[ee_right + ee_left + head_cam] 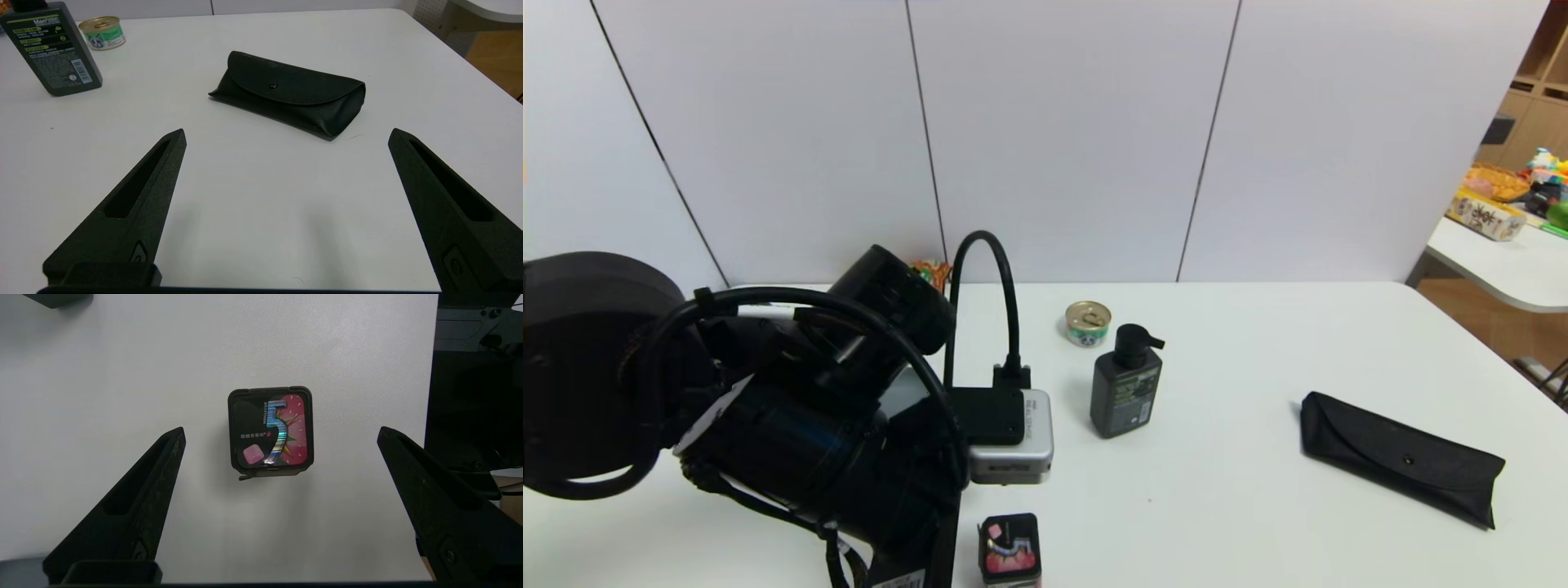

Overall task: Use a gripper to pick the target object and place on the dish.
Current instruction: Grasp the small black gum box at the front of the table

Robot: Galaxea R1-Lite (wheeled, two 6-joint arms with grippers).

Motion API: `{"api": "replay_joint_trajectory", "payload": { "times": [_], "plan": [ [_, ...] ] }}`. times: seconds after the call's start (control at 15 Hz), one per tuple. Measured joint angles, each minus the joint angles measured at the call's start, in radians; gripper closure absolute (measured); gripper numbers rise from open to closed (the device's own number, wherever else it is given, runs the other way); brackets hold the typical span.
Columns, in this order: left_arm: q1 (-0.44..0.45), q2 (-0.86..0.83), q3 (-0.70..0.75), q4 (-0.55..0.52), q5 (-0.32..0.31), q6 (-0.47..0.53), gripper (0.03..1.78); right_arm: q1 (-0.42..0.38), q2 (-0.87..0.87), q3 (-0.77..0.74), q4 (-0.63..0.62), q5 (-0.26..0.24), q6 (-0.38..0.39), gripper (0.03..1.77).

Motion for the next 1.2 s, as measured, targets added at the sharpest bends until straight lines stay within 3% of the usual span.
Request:
{"api": "replay_joint_trajectory", "payload": {
  "times": [1.07, 1.2],
  "plan": [
    [-0.031, 0.159, -0.019, -0.005, 0.001, 0.003, 0.12, 0.0, 0.0, 0.0, 0.0, 0.0, 0.0, 0.09],
    [-0.031, 0.165, -0.027, -0.009, 0.001, 0.003, 0.39, 0.0, 0.0, 0.0, 0.0, 0.0, 0.0, 0.09]
  ]
}}
